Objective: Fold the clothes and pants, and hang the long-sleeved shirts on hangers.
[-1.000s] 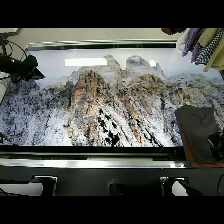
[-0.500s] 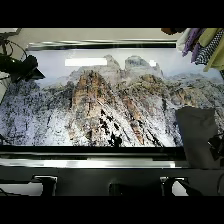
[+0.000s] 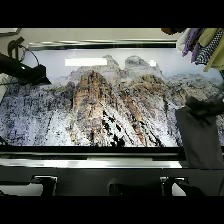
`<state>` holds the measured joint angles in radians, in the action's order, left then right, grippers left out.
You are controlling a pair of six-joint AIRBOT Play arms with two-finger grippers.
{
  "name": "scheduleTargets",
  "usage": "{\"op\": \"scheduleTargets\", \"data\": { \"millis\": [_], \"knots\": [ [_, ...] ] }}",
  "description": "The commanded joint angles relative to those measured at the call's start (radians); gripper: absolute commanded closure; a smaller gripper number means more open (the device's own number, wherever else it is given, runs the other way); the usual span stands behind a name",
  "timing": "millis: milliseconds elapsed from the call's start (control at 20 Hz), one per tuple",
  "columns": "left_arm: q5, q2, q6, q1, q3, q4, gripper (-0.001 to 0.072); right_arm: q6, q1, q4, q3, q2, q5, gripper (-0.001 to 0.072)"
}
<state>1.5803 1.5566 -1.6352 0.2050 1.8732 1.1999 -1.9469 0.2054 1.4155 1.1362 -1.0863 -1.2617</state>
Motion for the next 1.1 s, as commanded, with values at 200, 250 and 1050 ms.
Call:
{"op": "scheduleTargets", "data": {
  "millis": [200, 250, 1050],
  "knots": [
    [-0.133, -0.224, 0.137, -0.116, -0.354, 0.140, 0.0692, 0.186, -0.562, 0.090, 0.024, -0.003, 0.113, 0.0680],
    [-0.170, -0.256, 0.137, -0.130, -0.389, 0.153, 0.0692, 0.185, -0.585, 0.107, 0.024, -0.002, 0.111, 0.0680],
    [-0.201, -0.302, 0.136, -0.144, -0.437, 0.155, 0.0690, 0.185, -0.590, 0.108, 0.024, -0.002, 0.111, 0.0678]
  ]
}}
